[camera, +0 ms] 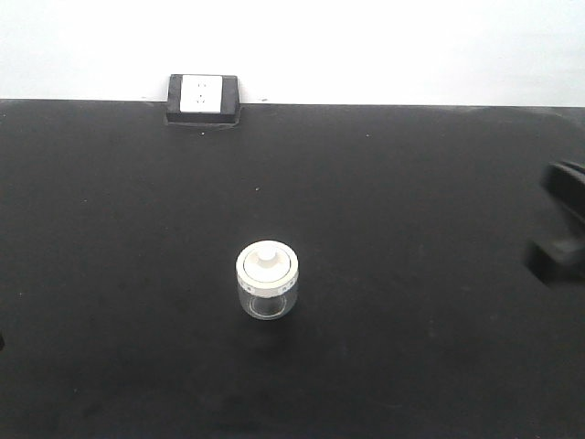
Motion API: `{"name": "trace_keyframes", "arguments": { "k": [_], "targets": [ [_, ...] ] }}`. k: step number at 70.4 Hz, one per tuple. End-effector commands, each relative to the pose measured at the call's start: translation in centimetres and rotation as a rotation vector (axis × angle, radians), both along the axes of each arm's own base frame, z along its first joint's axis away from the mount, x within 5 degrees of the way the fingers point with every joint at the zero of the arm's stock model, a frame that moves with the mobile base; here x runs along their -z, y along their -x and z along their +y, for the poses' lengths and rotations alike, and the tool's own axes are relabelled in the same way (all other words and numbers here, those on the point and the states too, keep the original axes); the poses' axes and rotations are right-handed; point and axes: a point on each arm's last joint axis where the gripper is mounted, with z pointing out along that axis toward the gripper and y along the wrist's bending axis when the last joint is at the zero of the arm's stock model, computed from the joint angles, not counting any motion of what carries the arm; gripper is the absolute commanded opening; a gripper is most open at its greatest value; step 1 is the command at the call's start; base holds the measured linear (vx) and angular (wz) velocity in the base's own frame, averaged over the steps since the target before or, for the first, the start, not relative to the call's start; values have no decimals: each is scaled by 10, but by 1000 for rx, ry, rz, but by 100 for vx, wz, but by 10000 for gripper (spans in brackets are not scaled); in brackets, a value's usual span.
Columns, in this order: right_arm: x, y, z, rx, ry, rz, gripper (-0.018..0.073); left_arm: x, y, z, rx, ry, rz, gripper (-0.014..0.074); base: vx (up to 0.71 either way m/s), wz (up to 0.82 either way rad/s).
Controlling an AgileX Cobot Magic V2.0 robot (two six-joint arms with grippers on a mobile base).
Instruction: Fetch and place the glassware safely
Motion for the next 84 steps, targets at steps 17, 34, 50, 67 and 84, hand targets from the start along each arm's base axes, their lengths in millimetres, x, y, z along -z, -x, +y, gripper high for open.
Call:
{"name": "trace_keyframes", "arguments": {
  "k": [17, 34, 50, 67, 84],
  "targets": [
    [14, 67, -34, 96, -60, -152, -3, -16, -1, 0, 3, 17, -99, -7, 0, 0],
    [40, 93, -52, 185, -90, -177, -3, -16, -1, 0, 3, 17, -99, -7, 0, 0],
    [49, 99, -55, 192, -99, -195, -1, -16, -1, 0, 3, 17, -99, -7, 0, 0],
    [49, 99, -55, 196, -97, -193, -1, -16, -1, 0, 3, 17, -99, -7, 0, 0],
    [49, 99, -55, 196, -97, -193, -1, -16, -1, 0, 3, 17, -99, -7, 0, 0]
  ]
}}
